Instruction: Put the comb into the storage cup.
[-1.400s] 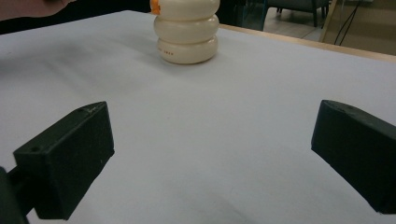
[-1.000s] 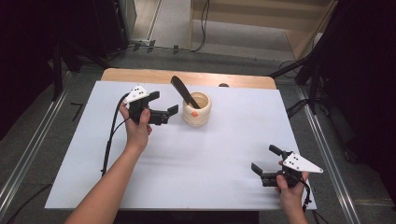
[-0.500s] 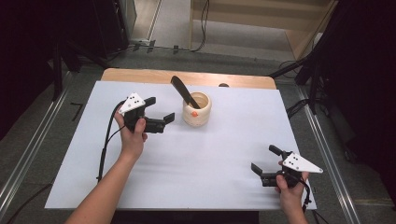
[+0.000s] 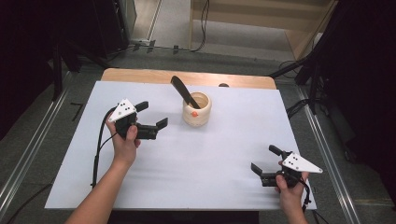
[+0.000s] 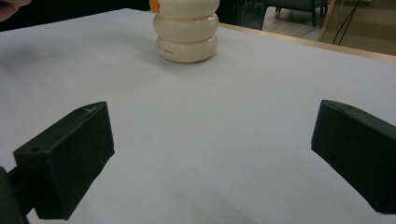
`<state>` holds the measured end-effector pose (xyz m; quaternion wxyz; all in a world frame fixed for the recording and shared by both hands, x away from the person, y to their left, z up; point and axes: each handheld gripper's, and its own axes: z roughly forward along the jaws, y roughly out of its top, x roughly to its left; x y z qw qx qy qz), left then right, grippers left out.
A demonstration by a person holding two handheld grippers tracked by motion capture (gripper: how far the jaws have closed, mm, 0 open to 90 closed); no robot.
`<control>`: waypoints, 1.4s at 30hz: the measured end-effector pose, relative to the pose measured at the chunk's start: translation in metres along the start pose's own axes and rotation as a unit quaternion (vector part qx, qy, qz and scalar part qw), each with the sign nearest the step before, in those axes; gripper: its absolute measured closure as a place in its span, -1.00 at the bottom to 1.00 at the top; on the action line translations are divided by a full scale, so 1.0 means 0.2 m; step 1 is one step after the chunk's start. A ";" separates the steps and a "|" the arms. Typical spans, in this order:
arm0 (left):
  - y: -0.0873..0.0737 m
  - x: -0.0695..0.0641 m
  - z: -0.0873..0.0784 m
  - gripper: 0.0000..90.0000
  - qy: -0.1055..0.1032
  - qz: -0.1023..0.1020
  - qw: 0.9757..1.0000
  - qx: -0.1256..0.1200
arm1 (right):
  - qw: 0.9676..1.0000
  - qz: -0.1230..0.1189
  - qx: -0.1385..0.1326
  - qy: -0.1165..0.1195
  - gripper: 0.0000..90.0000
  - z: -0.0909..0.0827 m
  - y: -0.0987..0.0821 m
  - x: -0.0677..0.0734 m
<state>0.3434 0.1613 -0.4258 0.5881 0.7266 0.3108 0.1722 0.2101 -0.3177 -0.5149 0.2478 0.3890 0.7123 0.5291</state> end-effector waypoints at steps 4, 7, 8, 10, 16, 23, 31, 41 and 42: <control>-0.02 0.00 -0.03 -1.00 0.003 0.000 1.000 0.000 | 1.000 0.000 0.000 -0.001 -1.00 0.00 0.00 0.00; -0.03 0.00 -0.06 -1.00 0.003 0.000 1.000 -0.003 | 1.000 -0.001 0.000 -0.002 -1.00 0.00 0.00 0.00; -0.03 0.00 -0.07 -1.00 0.005 -0.002 1.000 -0.003 | 1.000 -0.001 0.000 -0.002 -1.00 0.00 0.00 0.00; -0.03 0.00 -0.08 -1.00 0.006 0.001 1.000 -0.003 | 1.000 -0.001 0.001 -0.002 -1.00 0.00 0.00 0.00; -0.05 0.01 -0.14 -1.00 0.012 0.002 1.000 -0.007 | 1.000 -0.001 0.002 -0.003 -1.00 0.00 0.00 0.00; -0.08 0.01 -0.19 -1.00 0.015 0.002 1.000 -0.009 | 1.000 -0.003 0.001 -0.006 -1.00 0.00 0.00 0.01; -0.11 0.02 -0.26 -1.00 0.019 -0.001 1.000 -0.012 | 1.000 -0.003 0.003 -0.008 -1.00 0.00 0.00 0.01; -0.16 0.03 -0.35 -1.00 0.029 -0.005 0.999 -0.015 | 1.000 -0.004 0.005 -0.010 -1.00 0.01 0.00 0.01; -0.16 0.03 -0.36 -1.00 0.030 -0.007 0.999 -0.015 | 1.000 -0.004 0.005 -0.011 -1.00 0.01 0.00 0.01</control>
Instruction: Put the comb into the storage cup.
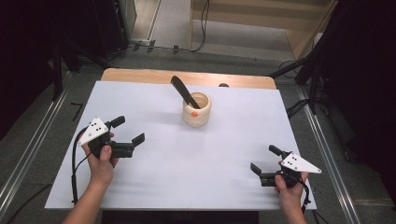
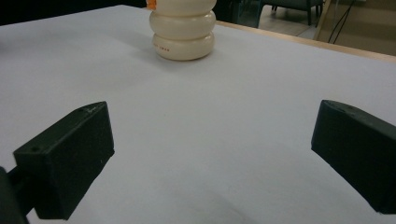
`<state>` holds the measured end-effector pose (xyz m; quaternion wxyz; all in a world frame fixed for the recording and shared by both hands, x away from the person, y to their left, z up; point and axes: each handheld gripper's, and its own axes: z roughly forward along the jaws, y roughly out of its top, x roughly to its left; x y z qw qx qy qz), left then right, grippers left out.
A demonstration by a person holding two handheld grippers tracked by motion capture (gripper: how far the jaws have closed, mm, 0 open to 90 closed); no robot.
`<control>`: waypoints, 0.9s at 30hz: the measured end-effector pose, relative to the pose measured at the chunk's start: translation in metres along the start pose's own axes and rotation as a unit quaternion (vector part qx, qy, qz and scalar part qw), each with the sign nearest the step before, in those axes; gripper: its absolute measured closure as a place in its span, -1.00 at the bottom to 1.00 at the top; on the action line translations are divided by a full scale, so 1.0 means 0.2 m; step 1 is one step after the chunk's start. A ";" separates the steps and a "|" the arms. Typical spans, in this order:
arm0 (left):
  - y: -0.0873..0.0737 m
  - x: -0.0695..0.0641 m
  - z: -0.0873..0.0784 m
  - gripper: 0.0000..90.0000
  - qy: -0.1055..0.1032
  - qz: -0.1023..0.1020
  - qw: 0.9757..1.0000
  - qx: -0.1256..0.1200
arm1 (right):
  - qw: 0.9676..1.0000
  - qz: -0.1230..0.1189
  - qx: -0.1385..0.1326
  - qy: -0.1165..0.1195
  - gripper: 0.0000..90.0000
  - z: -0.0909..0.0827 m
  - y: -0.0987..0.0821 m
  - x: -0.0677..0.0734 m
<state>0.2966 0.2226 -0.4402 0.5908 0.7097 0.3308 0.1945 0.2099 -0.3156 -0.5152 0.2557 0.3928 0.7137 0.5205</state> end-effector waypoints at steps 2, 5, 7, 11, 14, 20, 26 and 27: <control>-0.01 0.00 -0.02 -1.00 0.001 0.000 1.000 0.000 | 1.000 -0.001 0.000 0.000 -1.00 0.00 0.00 0.00; -0.02 0.00 -0.04 -1.00 0.004 0.001 1.000 0.001 | 1.000 0.001 0.000 -0.001 -1.00 0.00 0.00 0.00; -0.03 0.01 -0.06 -1.00 0.004 -0.001 1.000 0.000 | 1.000 0.001 0.001 -0.002 -1.00 0.00 0.00 0.00; -0.04 0.01 -0.10 -1.00 0.006 -0.003 1.000 -0.002 | 1.000 -0.001 0.000 -0.002 -1.00 0.00 0.00 0.00; -0.06 0.01 -0.13 -1.00 0.008 -0.002 1.000 -0.001 | 1.000 -0.002 0.002 -0.003 -1.00 0.00 0.00 0.00; -0.09 0.02 -0.17 -1.00 0.014 -0.001 1.000 0.001 | 1.000 -0.001 0.000 -0.004 -1.00 0.00 0.00 0.00; -0.11 0.00 -0.20 -1.00 0.013 0.002 1.000 0.007 | 1.000 -0.002 0.000 -0.005 -1.00 0.00 0.00 0.00; -0.12 0.00 -0.21 -1.00 0.013 0.002 1.000 0.006 | 1.000 -0.001 0.000 -0.004 -1.00 0.00 0.00 0.00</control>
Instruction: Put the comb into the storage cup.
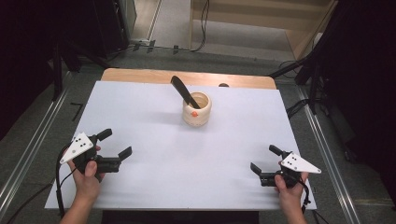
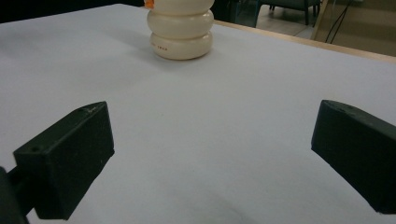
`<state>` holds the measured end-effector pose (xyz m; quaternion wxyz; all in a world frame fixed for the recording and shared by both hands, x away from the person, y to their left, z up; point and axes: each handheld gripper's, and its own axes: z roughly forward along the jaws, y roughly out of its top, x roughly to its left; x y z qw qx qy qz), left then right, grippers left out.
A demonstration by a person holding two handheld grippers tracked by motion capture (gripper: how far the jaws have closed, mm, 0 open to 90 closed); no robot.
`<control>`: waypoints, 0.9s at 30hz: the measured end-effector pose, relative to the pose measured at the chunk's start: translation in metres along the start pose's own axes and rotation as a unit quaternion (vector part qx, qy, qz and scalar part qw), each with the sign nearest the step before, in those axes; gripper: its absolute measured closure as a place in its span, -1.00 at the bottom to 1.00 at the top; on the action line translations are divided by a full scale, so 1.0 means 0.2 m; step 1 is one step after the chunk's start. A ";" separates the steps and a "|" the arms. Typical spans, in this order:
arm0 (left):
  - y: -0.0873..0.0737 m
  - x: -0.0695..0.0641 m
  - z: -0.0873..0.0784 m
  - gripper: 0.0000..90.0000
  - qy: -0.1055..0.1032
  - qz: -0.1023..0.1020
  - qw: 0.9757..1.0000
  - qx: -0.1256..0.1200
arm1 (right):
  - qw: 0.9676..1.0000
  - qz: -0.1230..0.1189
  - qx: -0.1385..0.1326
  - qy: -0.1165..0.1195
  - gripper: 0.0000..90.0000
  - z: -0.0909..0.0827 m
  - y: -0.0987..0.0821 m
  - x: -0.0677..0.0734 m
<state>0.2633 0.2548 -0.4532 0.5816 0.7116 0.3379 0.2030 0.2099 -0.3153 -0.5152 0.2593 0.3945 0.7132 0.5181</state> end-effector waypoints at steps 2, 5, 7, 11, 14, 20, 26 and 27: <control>-0.01 0.00 -0.02 -1.00 0.002 0.001 1.000 0.000 | 1.000 0.001 -0.001 -0.001 -1.00 0.00 0.00 0.00; -0.02 0.00 -0.04 -1.00 0.005 0.001 1.000 0.001 | 1.000 -0.003 0.002 0.000 -1.00 0.00 0.00 0.00; -0.03 0.01 -0.05 -1.00 0.010 0.001 1.000 0.003 | 1.000 -0.004 0.002 -0.001 -1.00 0.00 0.00 0.00; -0.05 0.02 -0.08 -1.00 0.015 0.001 1.000 0.004 | 1.000 -0.004 0.002 -0.001 -1.00 0.00 0.00 0.00; -0.06 0.02 -0.11 -1.00 0.021 0.003 1.000 0.004 | 1.000 -0.004 0.002 -0.002 -1.00 0.00 0.00 0.00; -0.08 0.04 -0.15 -1.00 0.031 0.001 0.999 0.007 | 1.000 -0.004 0.002 -0.002 -1.00 0.00 0.00 0.00; -0.11 0.05 -0.19 -1.00 0.037 0.003 0.999 0.012 | 1.000 -0.002 0.001 -0.002 -1.00 0.00 0.00 0.00; -0.11 0.06 -0.19 -1.00 0.038 0.003 0.999 0.012 | 1.000 -0.004 0.001 -0.002 -1.00 0.00 0.00 0.00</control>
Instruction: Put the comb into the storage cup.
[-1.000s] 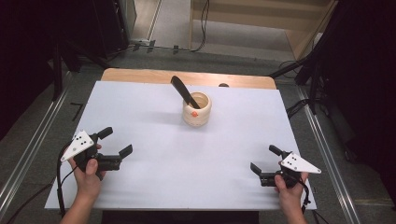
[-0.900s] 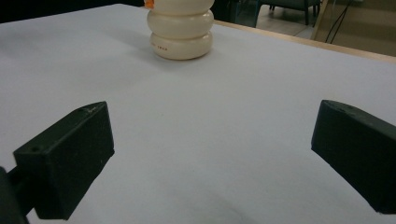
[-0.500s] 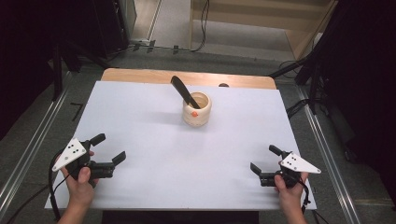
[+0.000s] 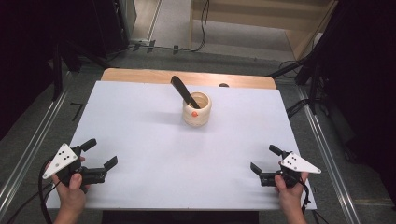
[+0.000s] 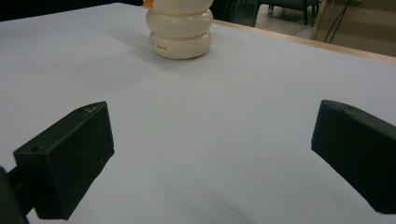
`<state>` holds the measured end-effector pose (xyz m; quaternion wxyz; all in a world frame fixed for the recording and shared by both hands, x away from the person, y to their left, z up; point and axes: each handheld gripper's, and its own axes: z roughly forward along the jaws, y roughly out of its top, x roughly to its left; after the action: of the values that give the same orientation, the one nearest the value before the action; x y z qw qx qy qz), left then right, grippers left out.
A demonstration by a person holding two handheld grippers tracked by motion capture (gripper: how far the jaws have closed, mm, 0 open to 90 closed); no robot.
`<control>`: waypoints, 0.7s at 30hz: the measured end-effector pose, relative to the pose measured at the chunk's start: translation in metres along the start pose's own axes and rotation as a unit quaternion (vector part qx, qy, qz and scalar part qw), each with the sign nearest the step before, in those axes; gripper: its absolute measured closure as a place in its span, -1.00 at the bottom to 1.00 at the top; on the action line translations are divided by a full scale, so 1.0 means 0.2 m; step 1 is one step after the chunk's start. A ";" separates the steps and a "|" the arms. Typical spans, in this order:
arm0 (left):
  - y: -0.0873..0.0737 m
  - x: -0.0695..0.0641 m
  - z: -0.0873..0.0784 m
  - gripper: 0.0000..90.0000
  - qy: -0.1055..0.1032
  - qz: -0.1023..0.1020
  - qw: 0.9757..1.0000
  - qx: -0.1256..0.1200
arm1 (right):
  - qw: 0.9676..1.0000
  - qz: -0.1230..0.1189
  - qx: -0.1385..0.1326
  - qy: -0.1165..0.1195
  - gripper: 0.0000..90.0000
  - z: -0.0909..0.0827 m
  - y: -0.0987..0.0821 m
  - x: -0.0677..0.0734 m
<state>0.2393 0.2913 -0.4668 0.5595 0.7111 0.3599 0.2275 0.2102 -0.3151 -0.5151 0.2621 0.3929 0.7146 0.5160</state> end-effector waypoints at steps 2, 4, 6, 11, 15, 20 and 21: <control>-0.01 0.01 -0.01 -1.00 0.002 -0.001 1.000 0.001 | 1.000 0.002 0.000 -0.001 -1.00 0.00 0.00 0.00; -0.01 0.01 -0.02 -1.00 0.002 0.000 1.000 0.001 | 1.000 0.003 0.001 -0.002 -1.00 0.00 0.00 0.00; -0.02 0.02 -0.04 -1.00 0.004 -0.001 1.000 0.002 | 1.000 0.003 0.001 -0.002 -1.00 0.00 0.00 0.00; -0.05 0.01 -0.07 -1.00 0.013 0.007 1.000 0.008 | 1.000 0.002 0.002 -0.002 -1.00 0.00 0.00 0.00; -0.06 0.03 -0.09 -1.00 0.016 0.003 1.000 0.009 | 1.000 0.006 0.001 -0.002 -1.00 0.00 0.00 0.00; -0.09 0.05 -0.10 -1.00 0.020 -0.006 1.000 0.012 | 1.000 0.007 -0.002 -0.003 -1.00 0.00 0.00 -0.01; -0.09 0.05 -0.11 -1.00 0.017 -0.012 1.000 0.012 | 1.000 0.006 -0.003 -0.003 -1.00 0.00 0.00 -0.01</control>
<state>0.2251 0.3156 -0.4797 0.5478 0.7091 0.3806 0.2286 0.2110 -0.3174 -0.5157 0.2619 0.3981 0.7098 0.5188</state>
